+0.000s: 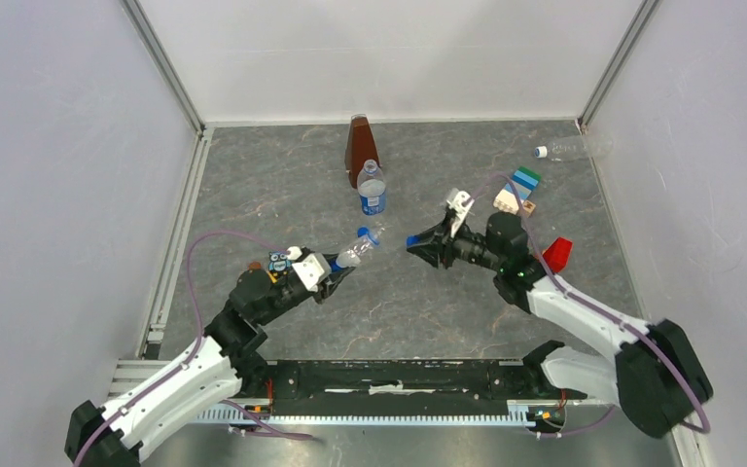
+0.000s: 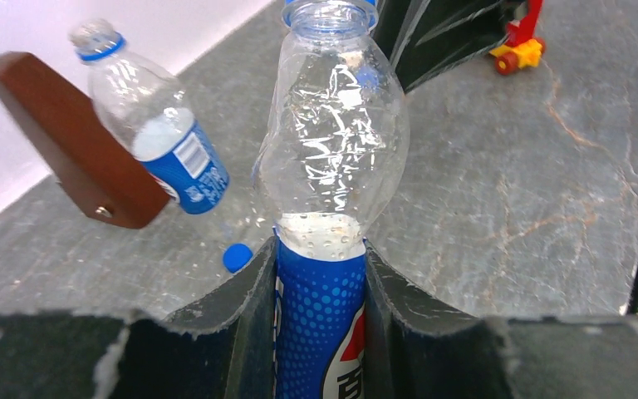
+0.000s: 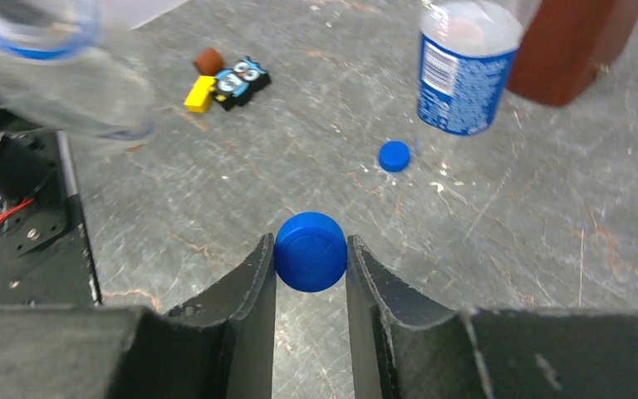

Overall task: Unscrew the bottle caps
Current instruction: Place the bottle cap at the center of the board.

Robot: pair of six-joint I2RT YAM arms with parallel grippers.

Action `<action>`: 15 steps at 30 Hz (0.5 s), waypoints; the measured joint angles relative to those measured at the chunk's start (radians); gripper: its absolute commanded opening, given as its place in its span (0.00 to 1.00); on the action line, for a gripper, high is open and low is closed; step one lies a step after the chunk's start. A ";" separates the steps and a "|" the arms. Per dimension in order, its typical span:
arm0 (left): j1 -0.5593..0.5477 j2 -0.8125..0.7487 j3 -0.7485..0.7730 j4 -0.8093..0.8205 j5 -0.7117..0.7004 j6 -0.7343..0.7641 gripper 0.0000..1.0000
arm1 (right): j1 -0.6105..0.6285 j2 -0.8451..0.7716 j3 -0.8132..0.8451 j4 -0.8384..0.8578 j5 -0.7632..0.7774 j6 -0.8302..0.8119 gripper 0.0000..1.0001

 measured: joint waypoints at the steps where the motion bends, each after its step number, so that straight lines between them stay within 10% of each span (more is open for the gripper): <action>1: 0.000 -0.019 -0.011 0.013 -0.016 0.000 0.15 | 0.000 0.039 0.020 -0.006 0.018 0.013 0.12; 15: 0.000 -0.161 -0.081 0.081 -0.113 -0.001 0.16 | 0.004 0.511 0.199 -0.066 0.204 0.159 0.15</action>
